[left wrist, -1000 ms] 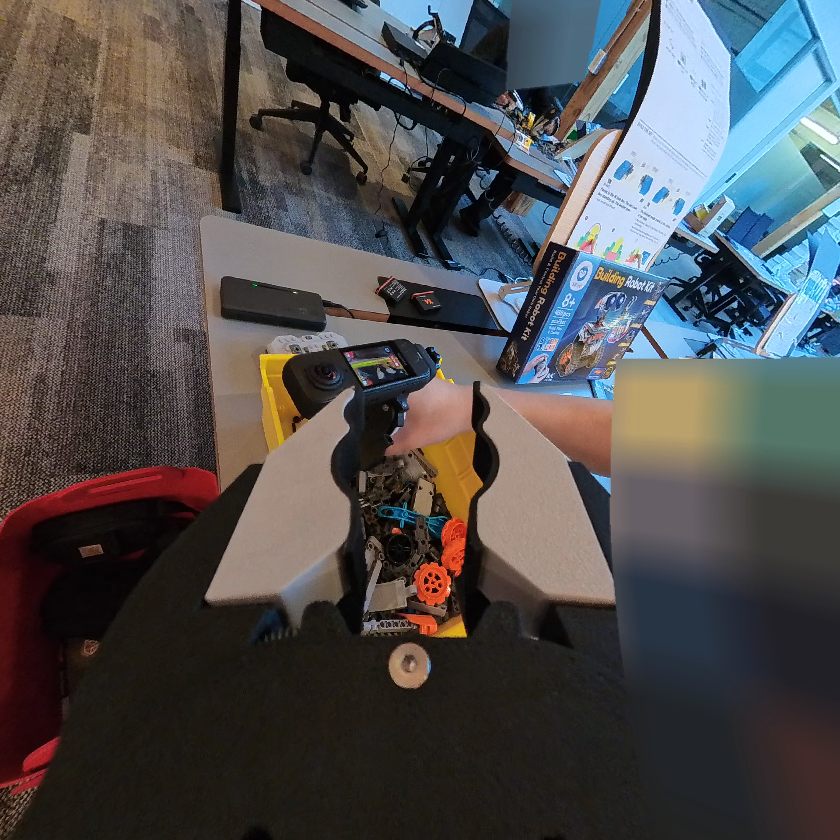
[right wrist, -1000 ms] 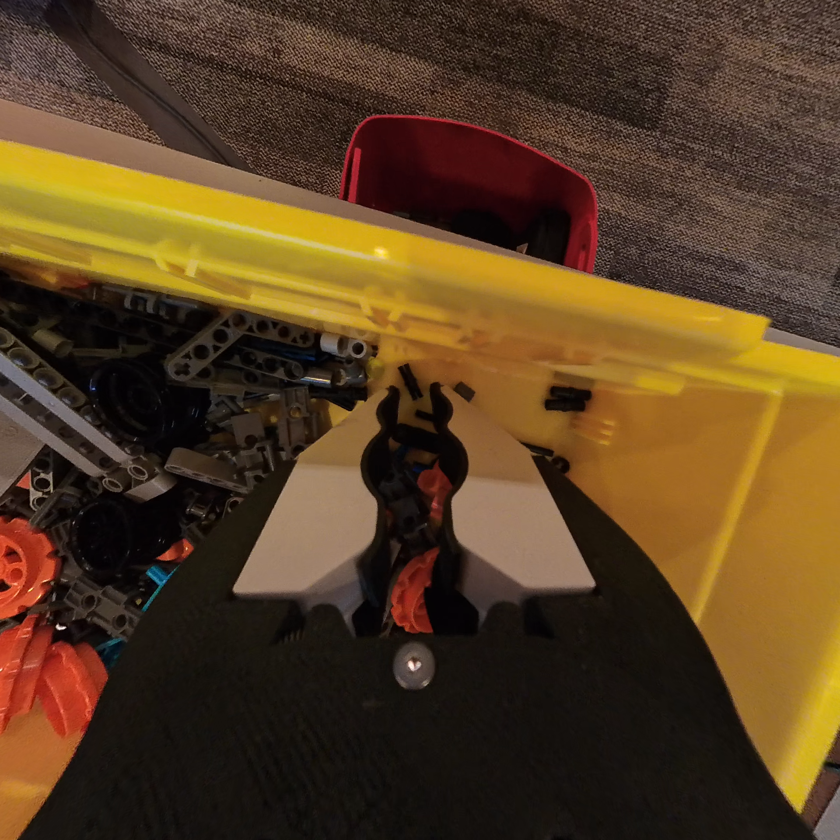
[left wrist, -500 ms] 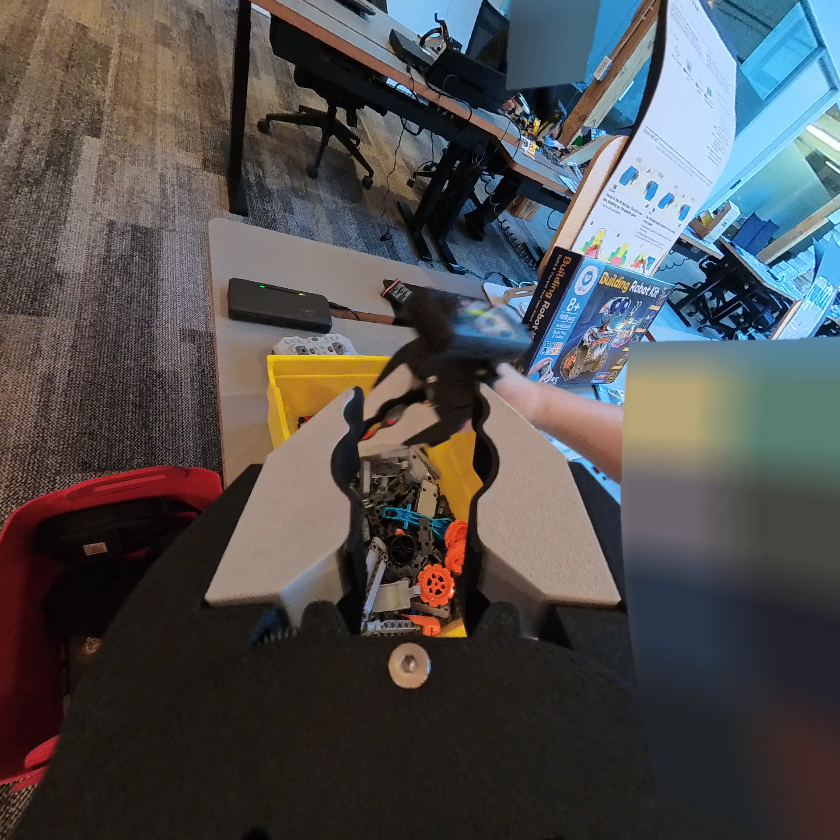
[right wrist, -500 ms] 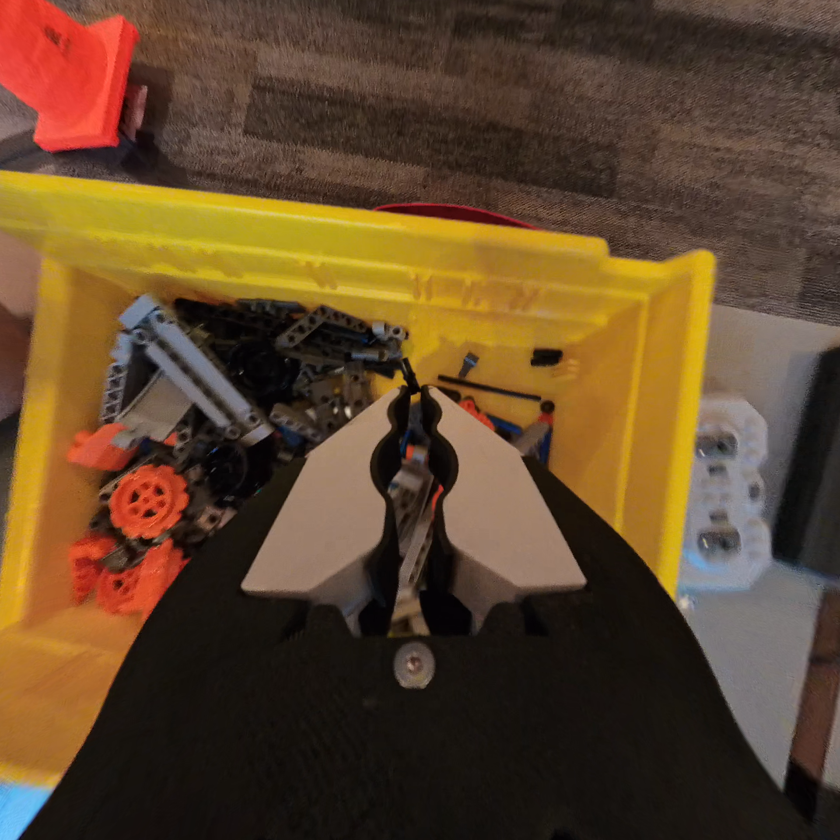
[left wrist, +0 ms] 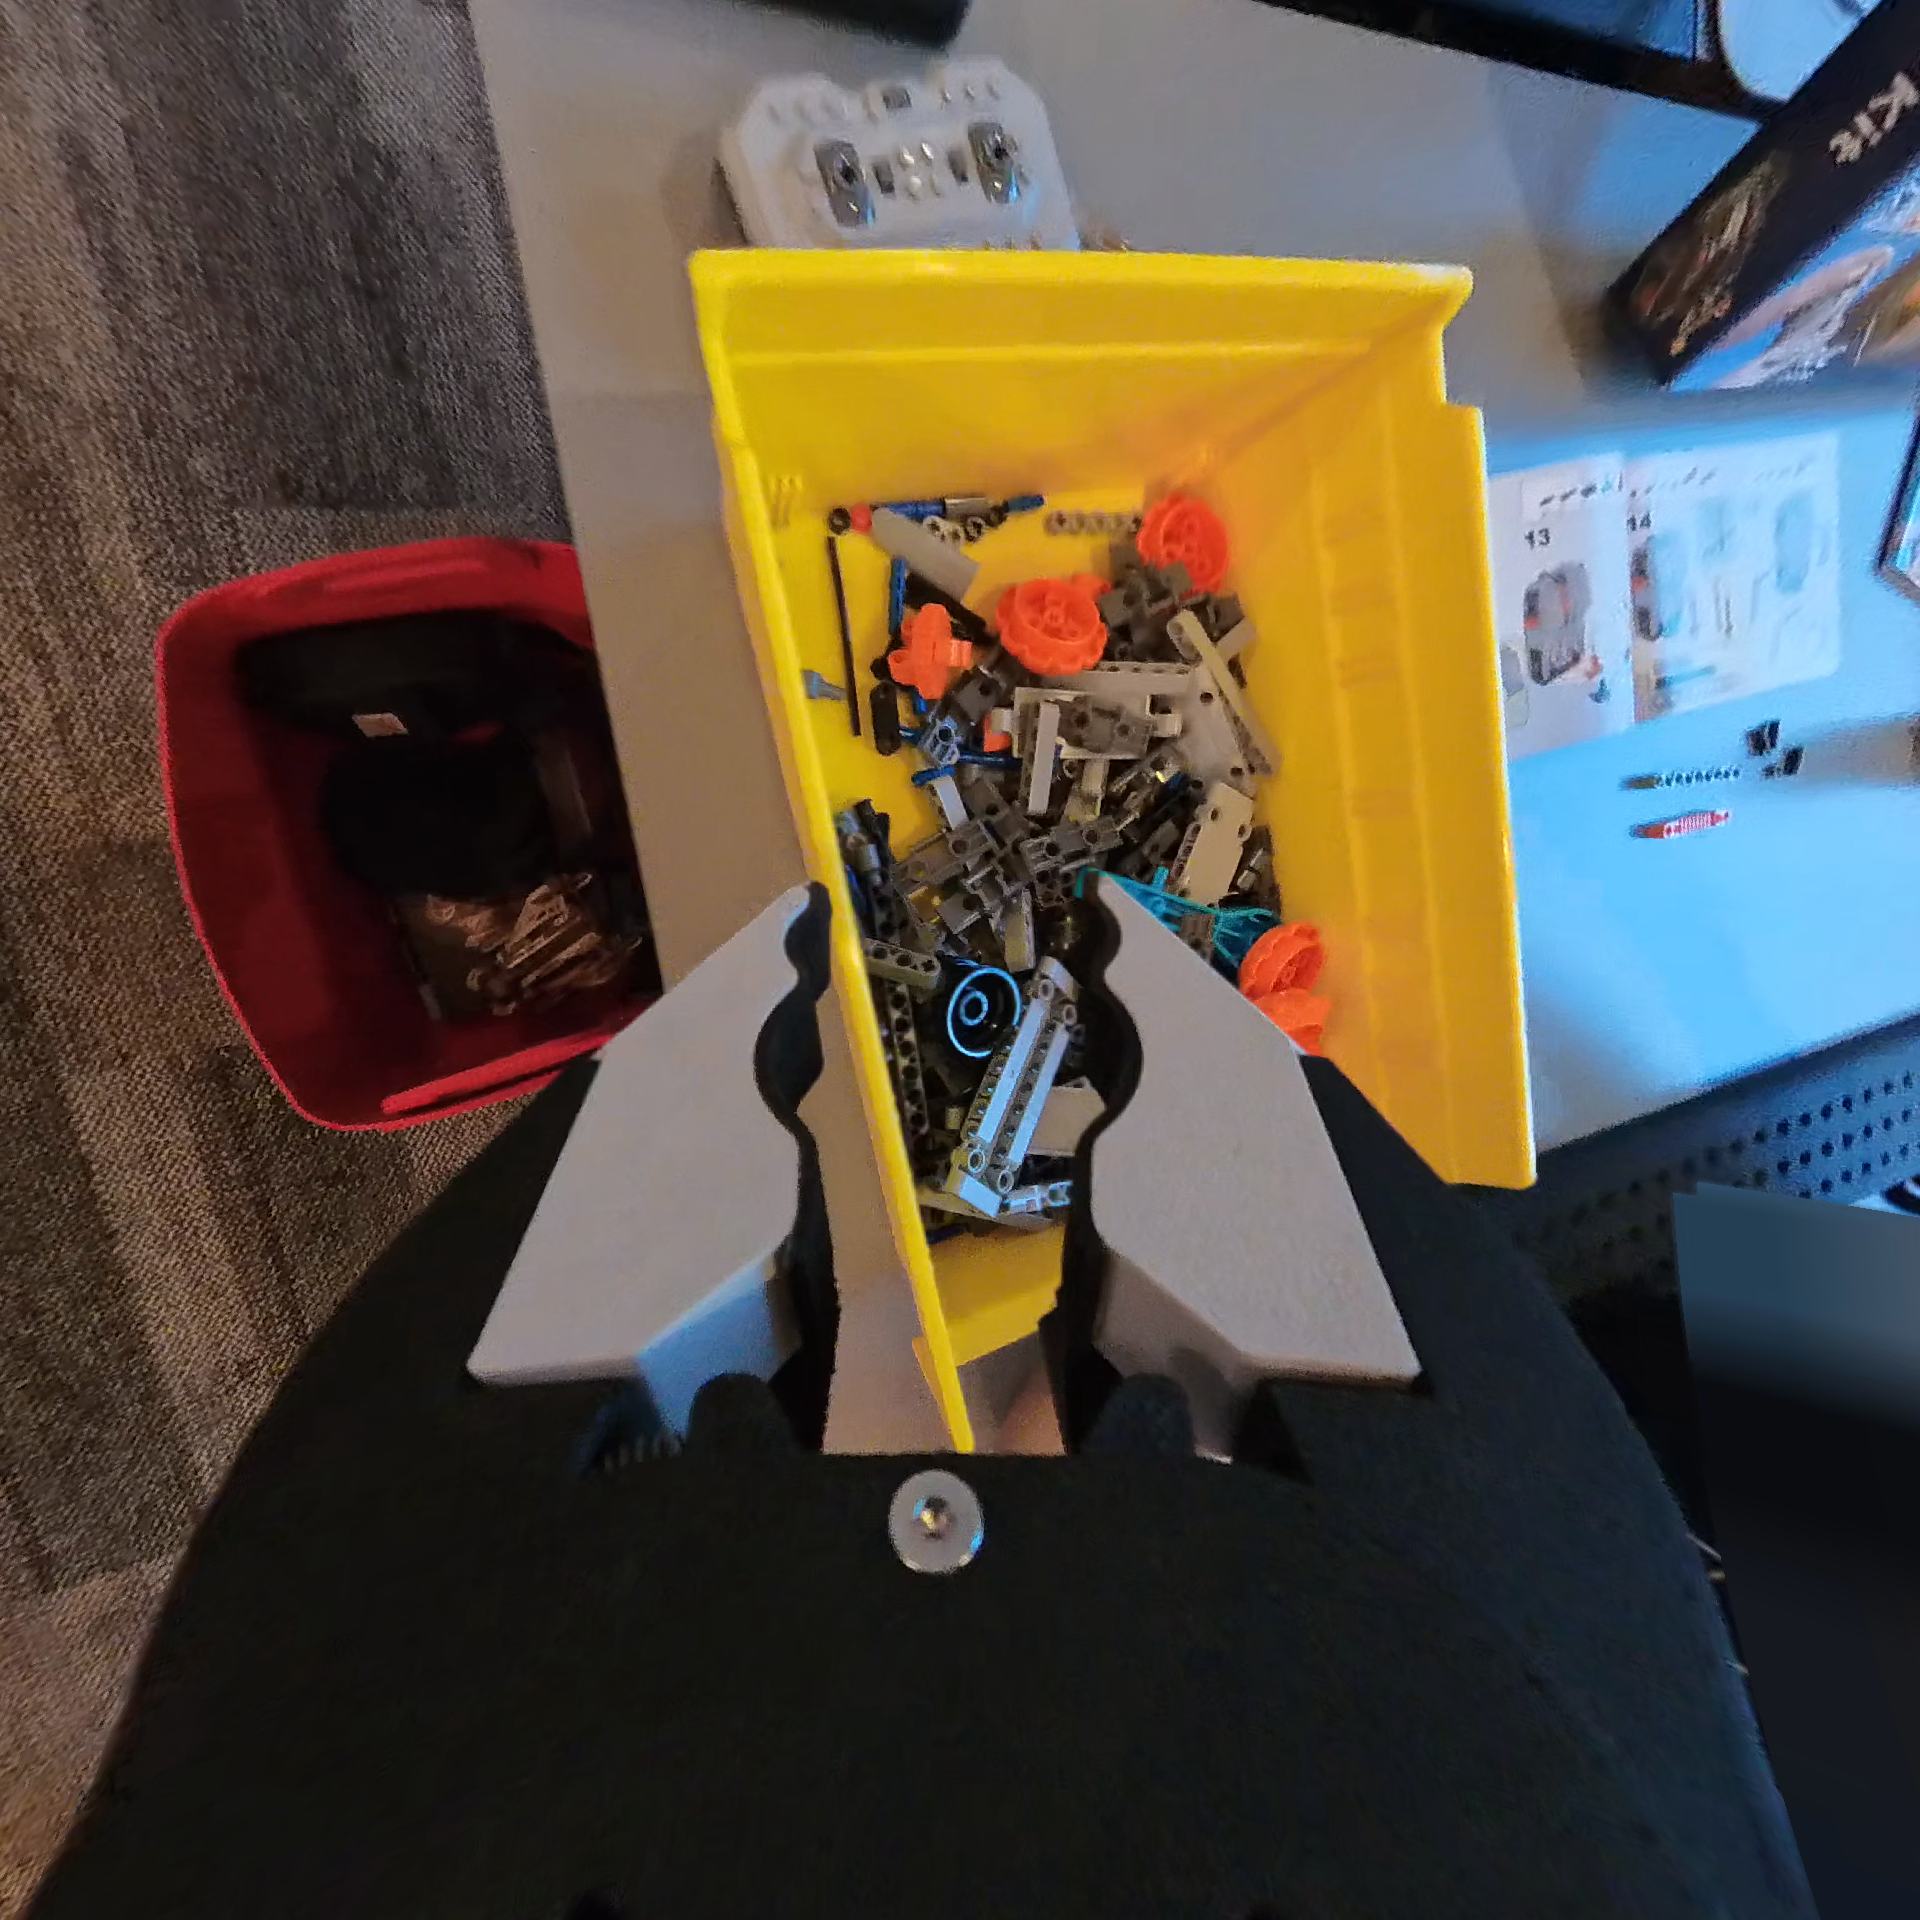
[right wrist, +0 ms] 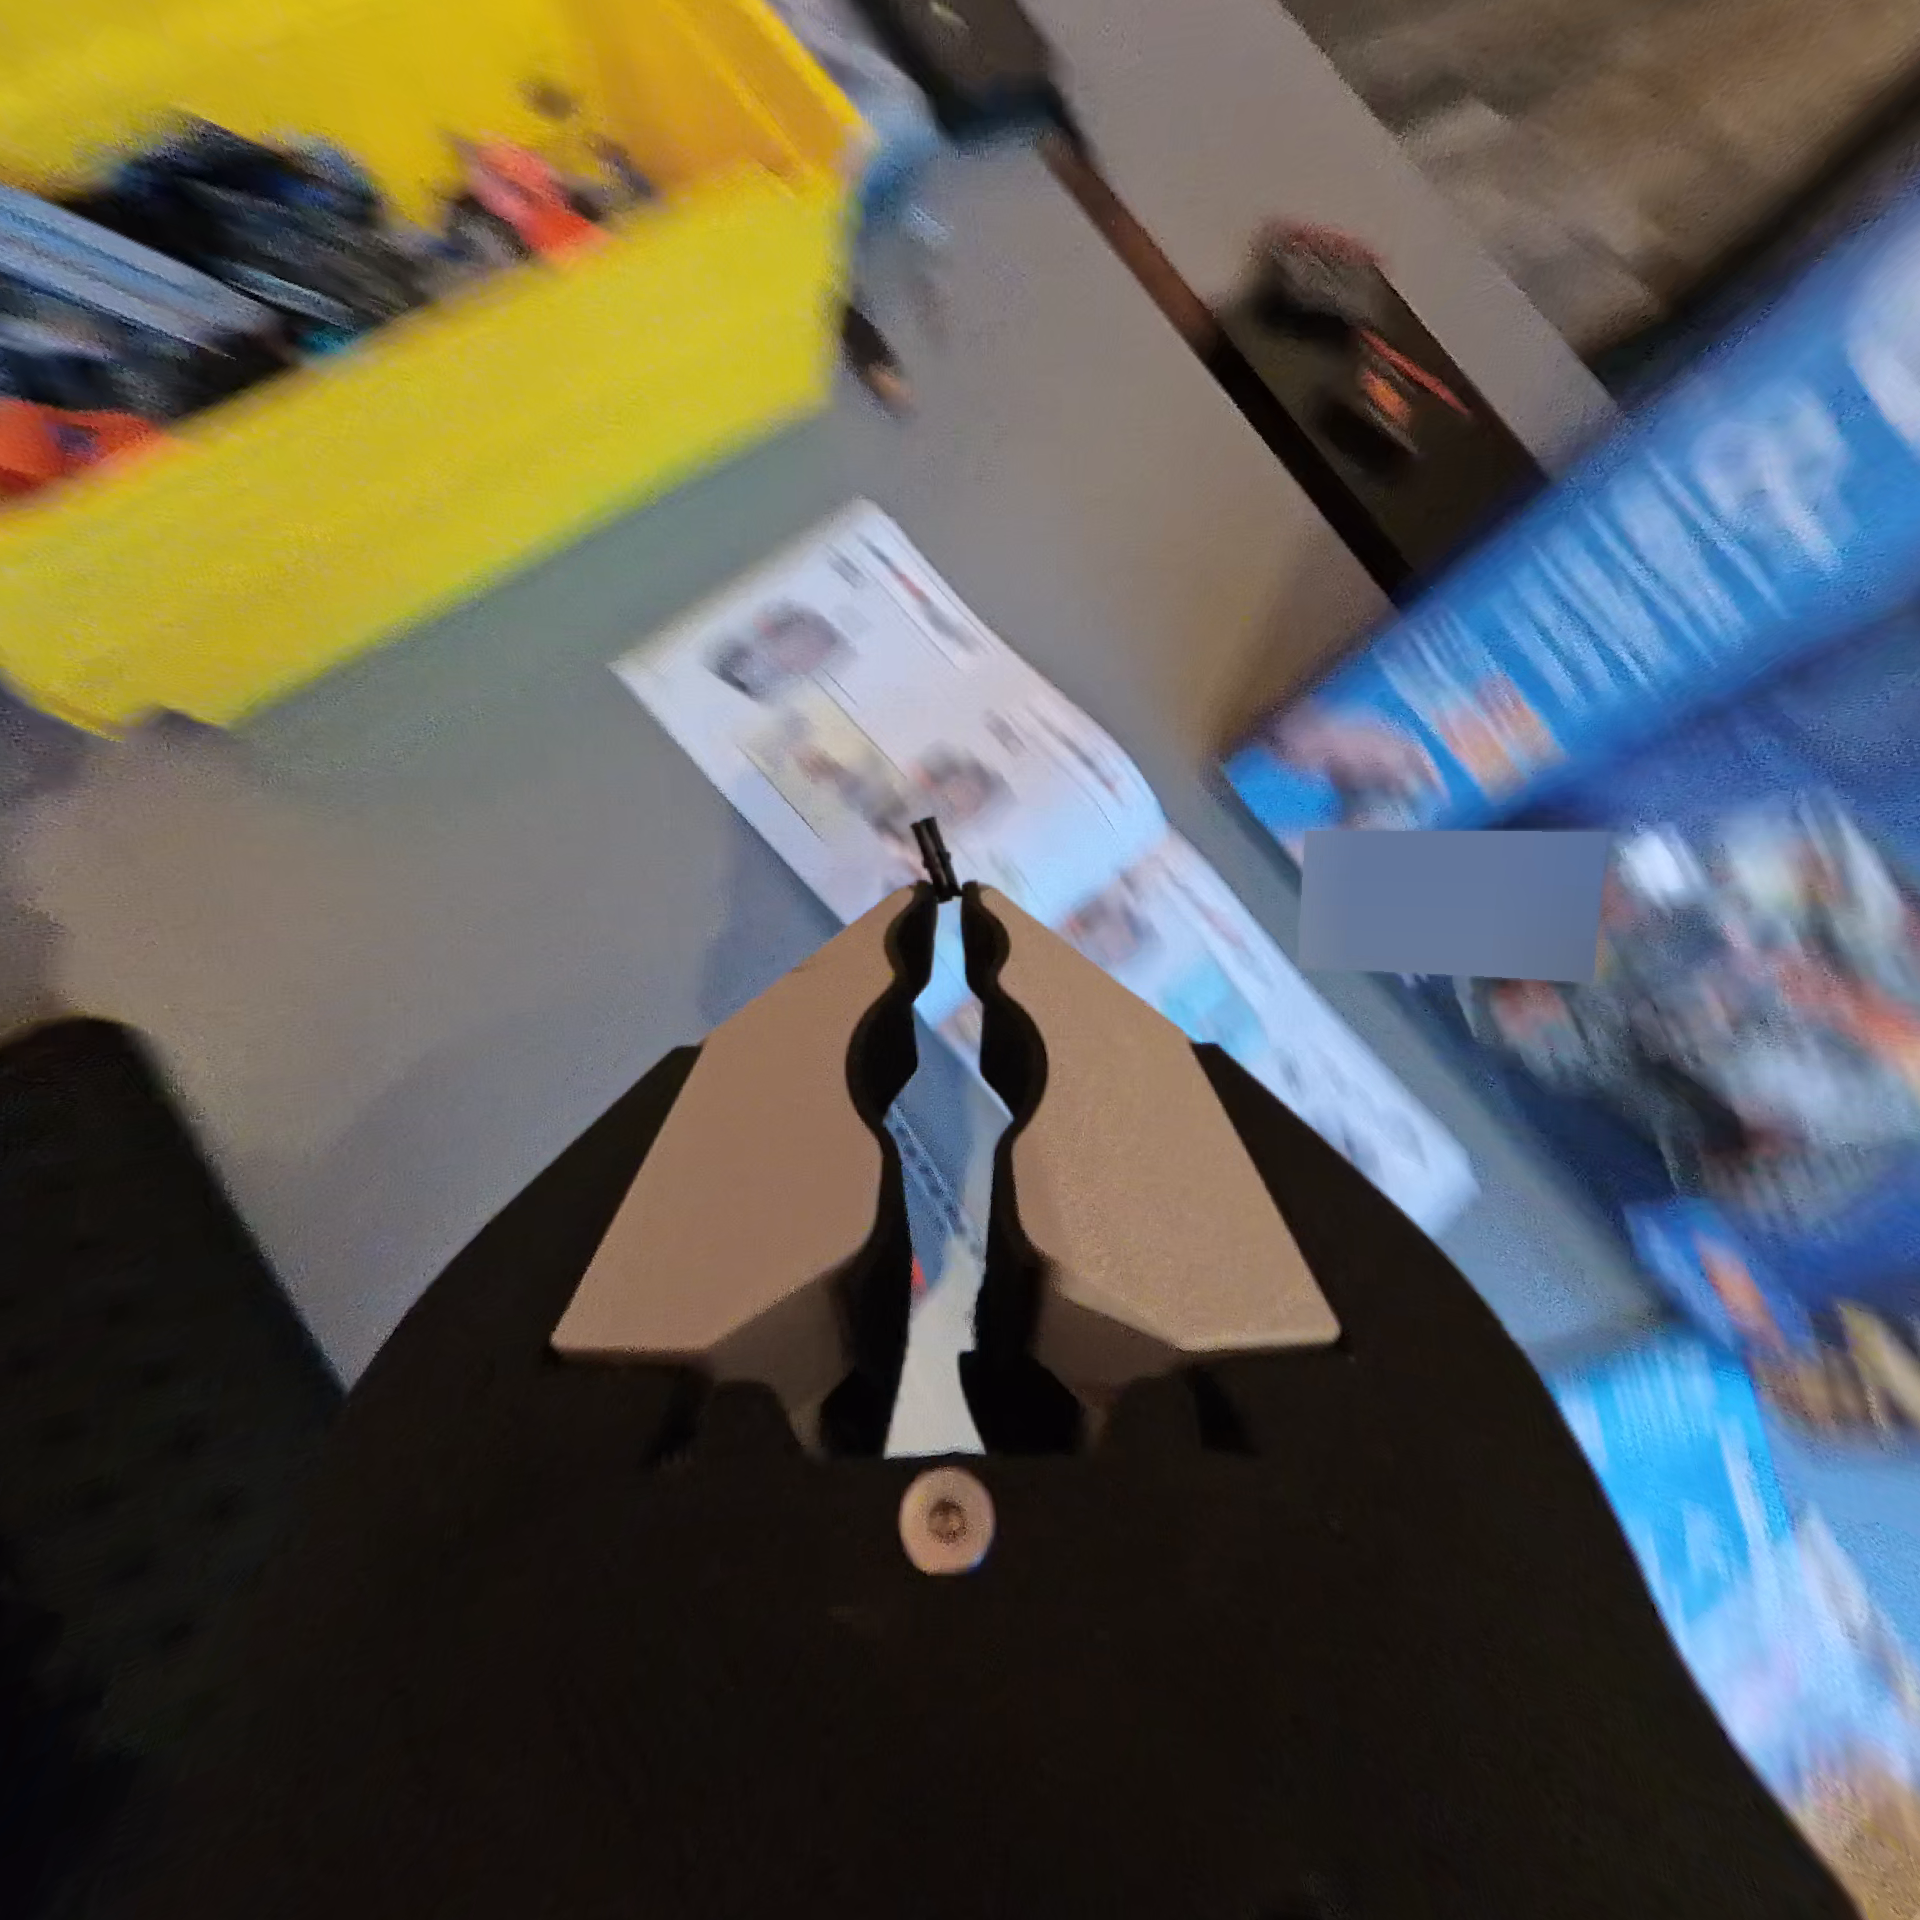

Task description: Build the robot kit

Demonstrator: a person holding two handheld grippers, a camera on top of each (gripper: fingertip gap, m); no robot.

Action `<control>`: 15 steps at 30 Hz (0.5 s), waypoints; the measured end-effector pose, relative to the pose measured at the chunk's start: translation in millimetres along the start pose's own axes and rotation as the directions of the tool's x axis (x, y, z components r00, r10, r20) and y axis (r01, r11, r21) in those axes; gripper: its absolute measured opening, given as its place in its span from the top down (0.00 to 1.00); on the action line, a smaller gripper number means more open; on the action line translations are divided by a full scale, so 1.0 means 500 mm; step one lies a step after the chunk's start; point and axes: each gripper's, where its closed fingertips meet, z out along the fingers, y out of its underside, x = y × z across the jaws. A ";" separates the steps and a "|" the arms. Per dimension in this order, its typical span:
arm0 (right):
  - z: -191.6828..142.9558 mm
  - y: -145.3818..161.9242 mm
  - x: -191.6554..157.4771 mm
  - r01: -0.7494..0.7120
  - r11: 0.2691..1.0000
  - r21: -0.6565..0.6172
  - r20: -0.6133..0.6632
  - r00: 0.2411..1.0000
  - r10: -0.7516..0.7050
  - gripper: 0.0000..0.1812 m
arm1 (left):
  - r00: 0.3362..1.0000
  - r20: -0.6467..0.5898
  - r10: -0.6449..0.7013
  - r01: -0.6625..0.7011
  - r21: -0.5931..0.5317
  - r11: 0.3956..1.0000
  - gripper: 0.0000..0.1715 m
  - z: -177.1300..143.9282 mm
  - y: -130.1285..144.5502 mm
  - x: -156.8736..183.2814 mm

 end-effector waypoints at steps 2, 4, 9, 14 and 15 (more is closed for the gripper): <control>-0.051 0.124 0.062 -0.128 0.989 -0.071 -0.161 0.980 0.115 0.99 | 1.000 -0.014 0.007 -0.007 0.008 1.000 0.76 0.001 -0.006 0.014; -0.074 0.240 0.094 -0.250 0.961 -0.117 -0.246 0.945 0.216 0.99 | 1.000 -0.008 0.017 -0.017 0.045 0.999 0.77 -0.010 -0.017 0.021; -0.047 0.409 0.122 -0.458 0.876 -0.151 -0.312 0.863 0.398 0.99 | 1.000 -0.003 -0.021 0.021 0.229 0.973 0.77 -0.066 -0.055 0.031; -0.008 0.441 0.122 -0.456 0.872 -0.177 -0.293 0.871 0.395 0.99 | 0.996 -0.033 -0.084 0.090 0.292 0.952 0.75 -0.090 -0.026 0.035; -0.003 0.442 0.123 -0.455 0.872 -0.180 -0.286 0.872 0.396 0.99 | 0.995 -0.037 -0.093 0.100 0.295 0.950 0.74 -0.090 -0.018 0.034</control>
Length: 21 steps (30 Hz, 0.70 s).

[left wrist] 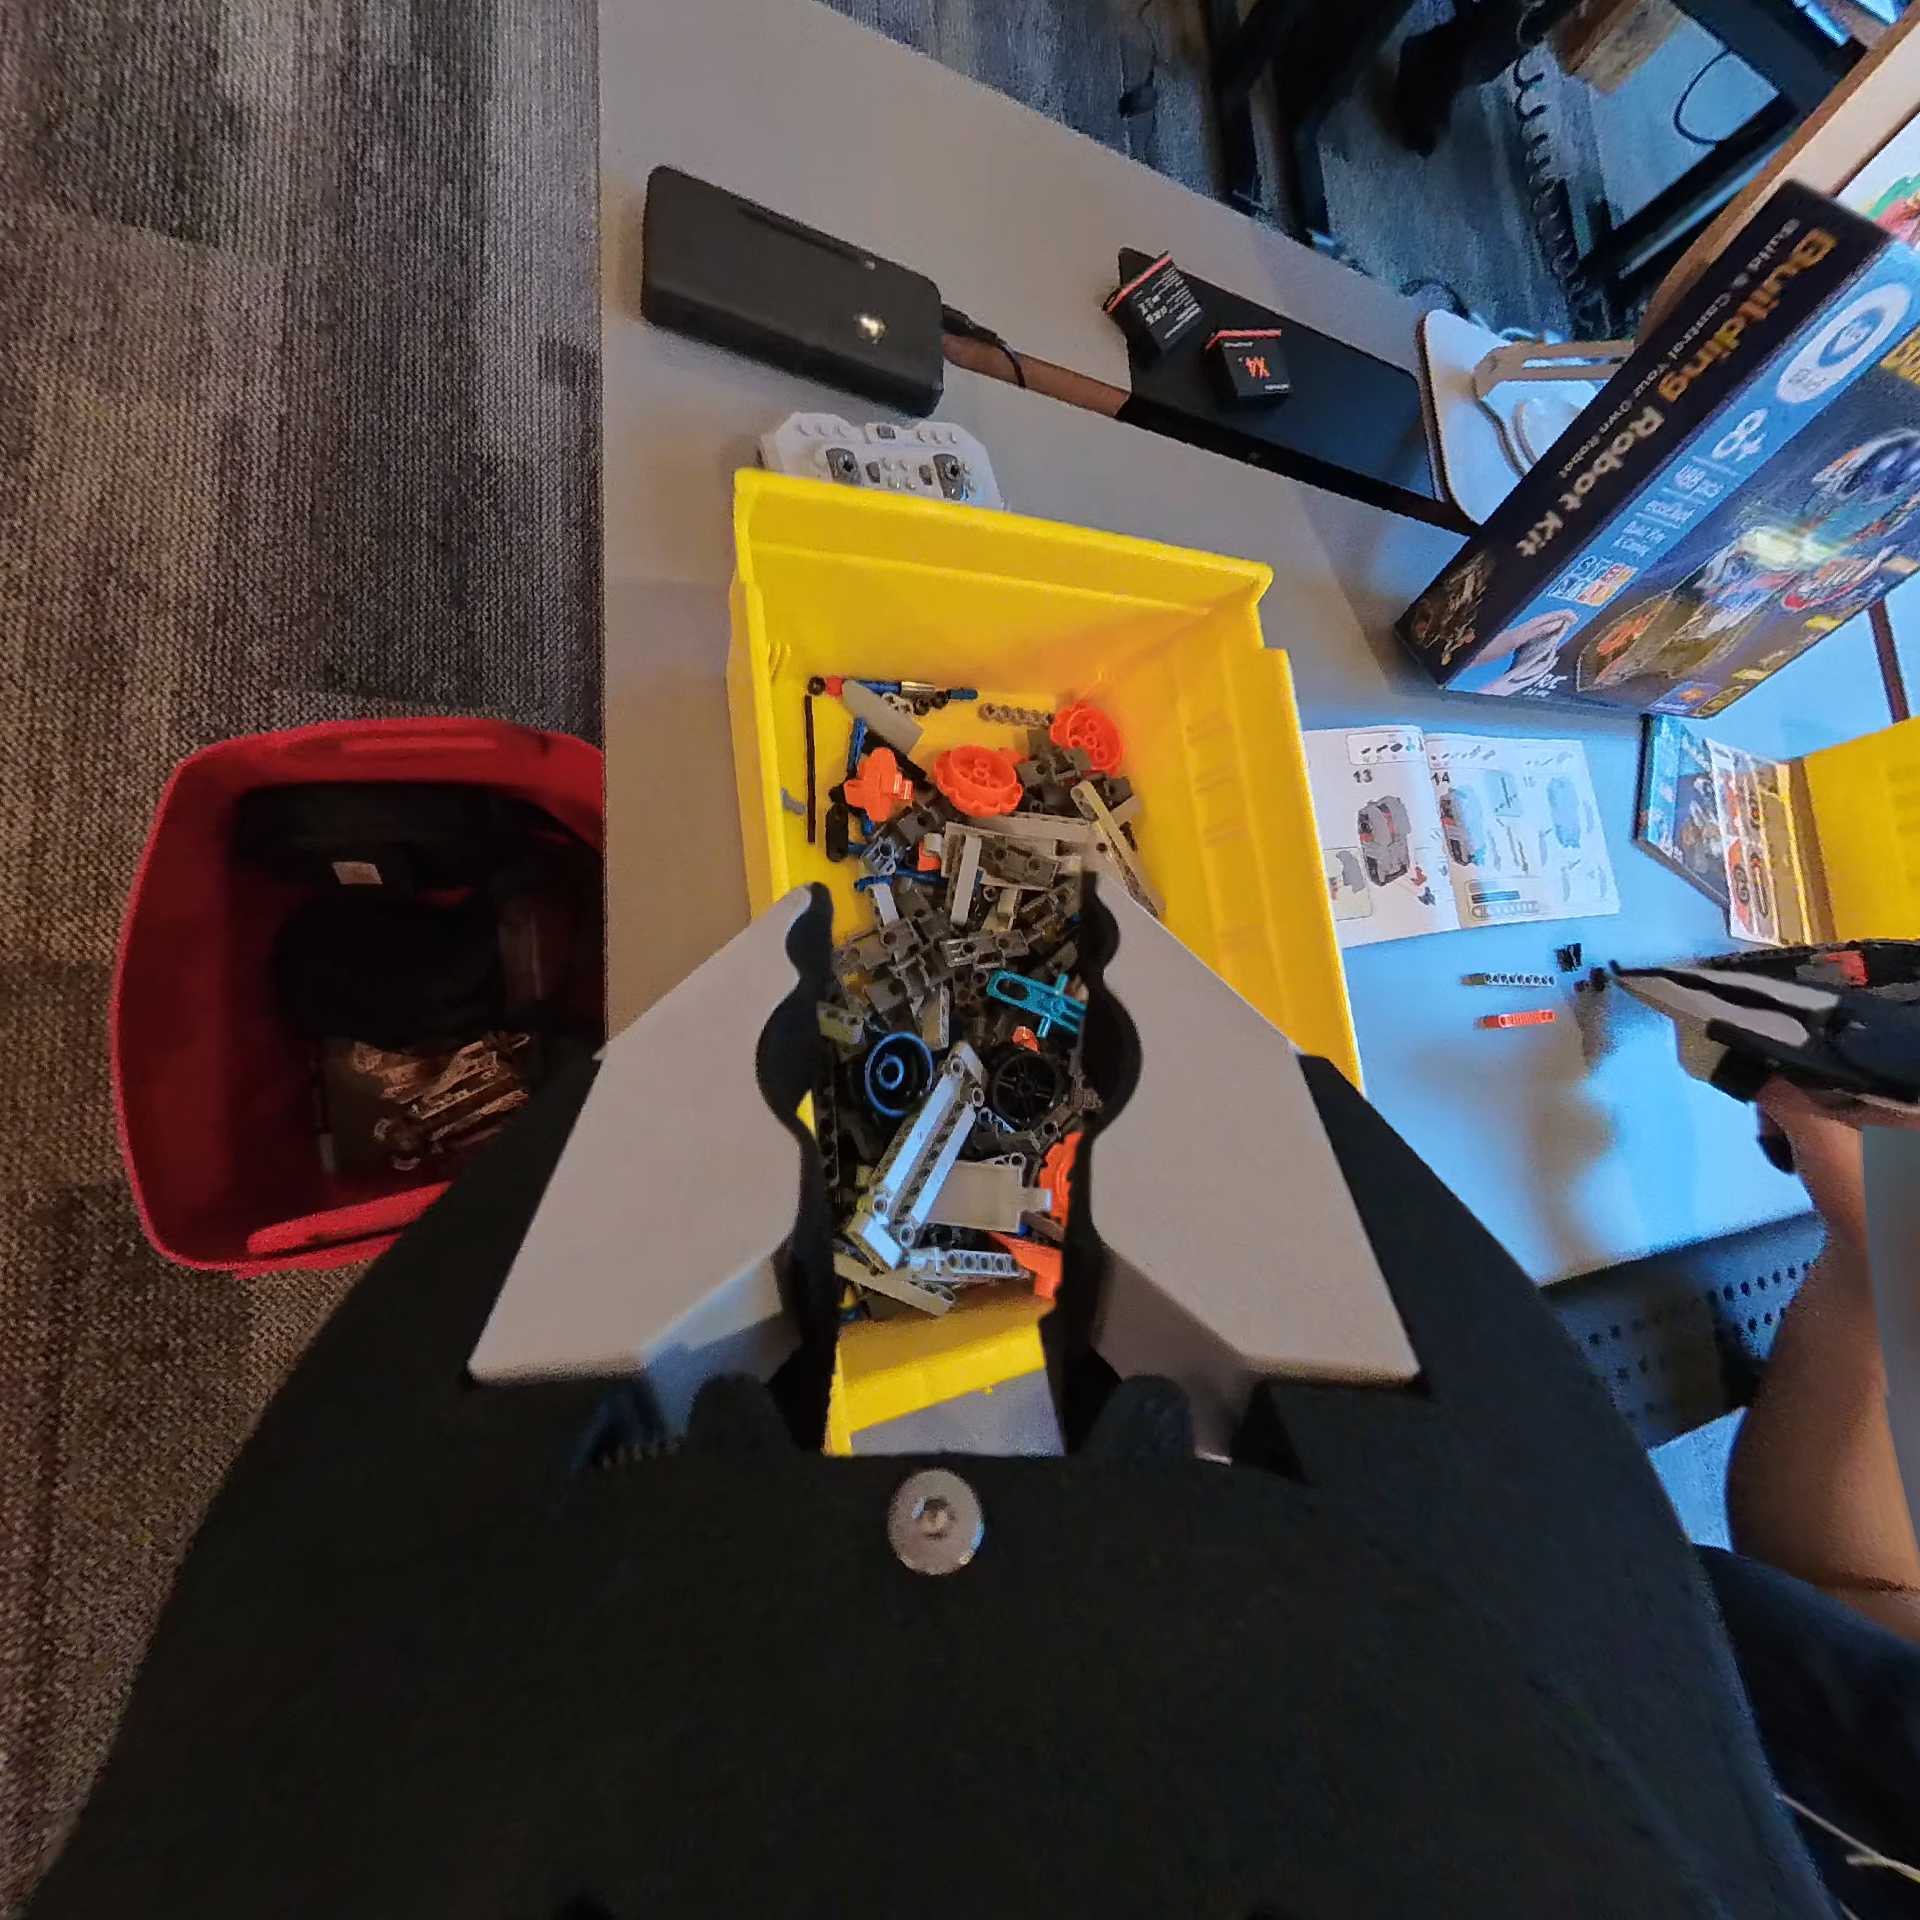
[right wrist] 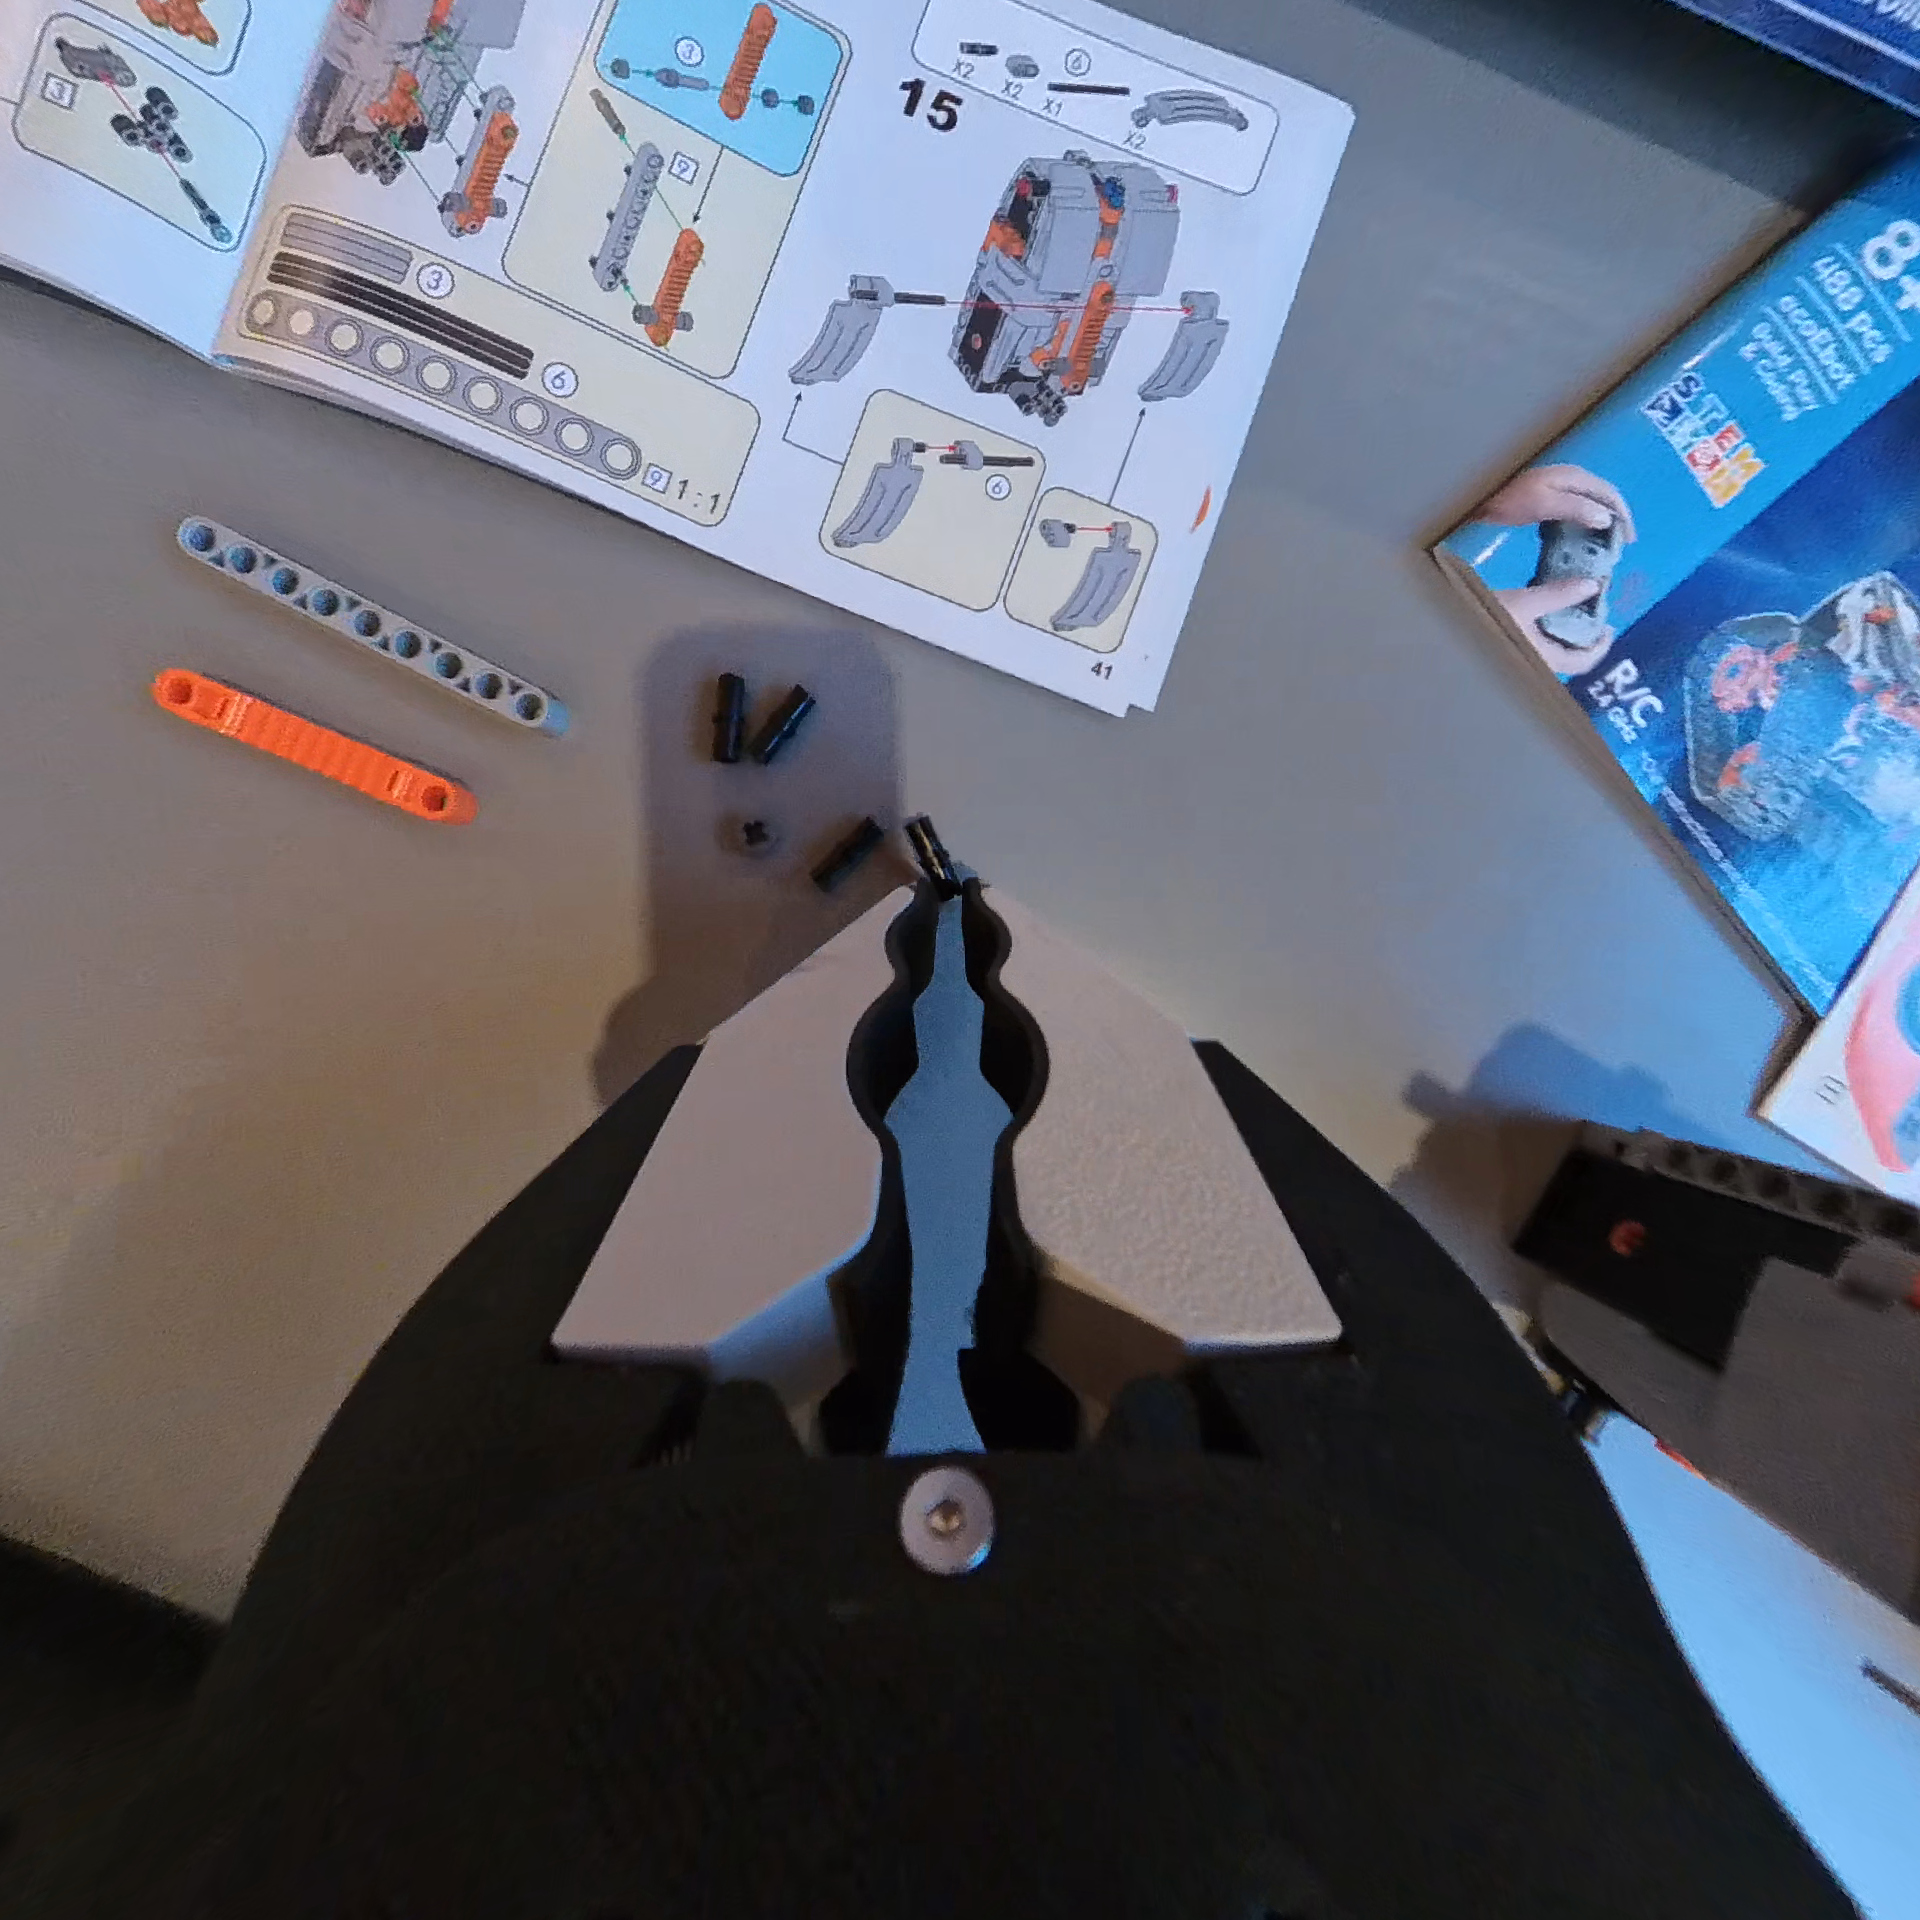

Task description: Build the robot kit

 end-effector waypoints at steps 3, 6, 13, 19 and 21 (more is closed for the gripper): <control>0.010 -0.007 -0.005 0.004 1.000 0.006 0.030 1.000 -0.004 0.99 | 0.999 0.038 -0.020 0.019 0.019 1.000 0.70 0.000 0.023 -0.018; 0.014 -0.013 -0.014 0.011 0.999 0.030 0.077 0.997 -0.013 0.98 | 0.999 0.009 0.044 -0.045 0.106 0.993 0.65 0.016 0.028 -0.012; -0.018 -0.028 -0.013 0.015 0.985 0.169 0.141 0.989 -0.040 0.90 | 0.954 0.177 0.243 -0.267 0.121 0.956 0.70 0.041 0.078 -0.059; -0.069 -0.043 -0.009 0.197 0.903 0.381 0.002 0.977 -0.213 0.92 | 0.917 0.277 0.289 -0.271 -0.100 0.957 0.71 0.064 0.158 -0.095; -0.074 -0.041 -0.010 0.225 0.891 0.395 -0.025 0.972 -0.234 0.93 | 0.943 0.226 0.243 -0.224 -0.105 0.969 0.73 0.074 0.172 -0.083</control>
